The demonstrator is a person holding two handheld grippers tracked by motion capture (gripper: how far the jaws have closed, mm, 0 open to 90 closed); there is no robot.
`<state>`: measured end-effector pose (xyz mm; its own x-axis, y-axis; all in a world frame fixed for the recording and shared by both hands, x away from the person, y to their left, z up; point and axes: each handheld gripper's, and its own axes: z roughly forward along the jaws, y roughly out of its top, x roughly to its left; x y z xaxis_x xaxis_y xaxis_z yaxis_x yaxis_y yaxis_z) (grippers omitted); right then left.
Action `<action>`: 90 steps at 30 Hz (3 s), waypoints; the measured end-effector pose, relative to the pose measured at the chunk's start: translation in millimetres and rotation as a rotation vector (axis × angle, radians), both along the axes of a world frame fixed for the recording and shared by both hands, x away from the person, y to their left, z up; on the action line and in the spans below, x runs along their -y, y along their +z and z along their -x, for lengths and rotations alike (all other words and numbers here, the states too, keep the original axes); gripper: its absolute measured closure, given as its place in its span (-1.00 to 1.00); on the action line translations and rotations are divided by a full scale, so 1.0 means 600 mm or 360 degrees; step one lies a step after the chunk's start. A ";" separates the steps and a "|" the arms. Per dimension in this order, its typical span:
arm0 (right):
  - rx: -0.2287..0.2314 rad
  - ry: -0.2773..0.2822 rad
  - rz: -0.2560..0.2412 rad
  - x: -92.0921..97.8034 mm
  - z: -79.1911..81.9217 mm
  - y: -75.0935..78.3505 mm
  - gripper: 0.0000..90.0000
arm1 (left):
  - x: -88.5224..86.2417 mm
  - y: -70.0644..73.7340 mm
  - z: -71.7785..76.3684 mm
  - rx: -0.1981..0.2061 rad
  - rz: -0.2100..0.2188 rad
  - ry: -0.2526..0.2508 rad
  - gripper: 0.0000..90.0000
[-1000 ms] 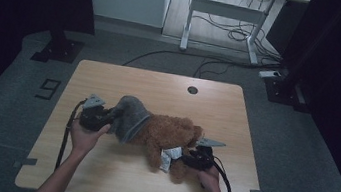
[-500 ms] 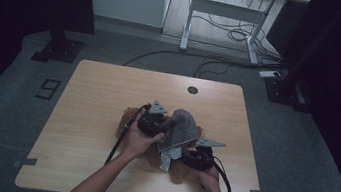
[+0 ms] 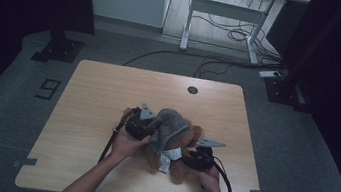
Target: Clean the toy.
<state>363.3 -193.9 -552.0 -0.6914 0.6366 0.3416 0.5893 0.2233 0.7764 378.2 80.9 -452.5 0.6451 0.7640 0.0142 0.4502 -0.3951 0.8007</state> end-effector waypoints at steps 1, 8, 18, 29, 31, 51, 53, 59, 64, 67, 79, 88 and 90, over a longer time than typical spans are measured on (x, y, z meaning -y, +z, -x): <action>0.0004 0.0003 0.0000 0.001 -0.001 0.000 0.44 | -0.016 0.000 0.000 0.0003 -0.0003 0.0020 0.75; -0.0002 0.0011 -0.0014 0.000 -0.001 -0.001 0.44 | -0.081 -0.002 0.013 0.0021 0.0094 0.0075 0.74; -0.0011 0.0010 -0.0020 0.001 -0.002 -0.002 0.43 | -0.145 0.001 0.011 0.0029 0.0117 0.0220 0.75; -0.0020 -0.0008 -0.0017 0.002 -0.004 -0.004 0.44 | -0.191 -0.082 -0.007 -0.0180 0.0065 0.0326 0.75; -0.0022 -0.0015 -0.0016 0.002 -0.004 -0.004 0.44 | -0.191 -0.100 -0.008 -0.0213 0.0053 0.0336 0.76; 0.0024 -0.0012 0.0072 -0.001 -0.051 0.003 0.43 | -0.144 0.043 -0.047 0.0038 0.0023 0.0250 0.75; 0.0016 -0.0017 0.0061 0.000 -0.055 0.002 0.43 | -0.115 0.049 -0.063 0.0031 -0.0001 0.0216 0.74; 0.0021 -0.0029 0.0050 0.000 -0.054 0.001 0.43 | -0.064 0.033 -0.101 -0.0036 -0.0092 0.0201 0.73; 0.0022 -0.0045 0.0044 -0.001 -0.050 -0.001 0.43 | -0.070 0.017 -0.094 -0.0107 -0.0052 0.0160 0.74; 0.0021 -0.0059 0.0056 -0.002 -0.046 0.000 0.40 | -0.075 0.007 -0.070 -0.0081 -0.0070 0.0135 0.74; -0.0046 -0.0147 -0.0198 0.061 -0.006 0.030 -0.20 | -0.093 -0.026 0.015 0.0044 0.0007 0.0088 0.75; 0.0128 -0.0192 -0.0242 0.053 -0.009 0.103 -0.46 | -0.099 -0.034 0.043 0.0051 0.0069 0.0062 0.75; 0.0147 -0.0190 -0.0236 0.043 -0.020 0.119 -0.46 | -0.099 -0.036 0.049 0.0060 0.0074 0.0061 0.75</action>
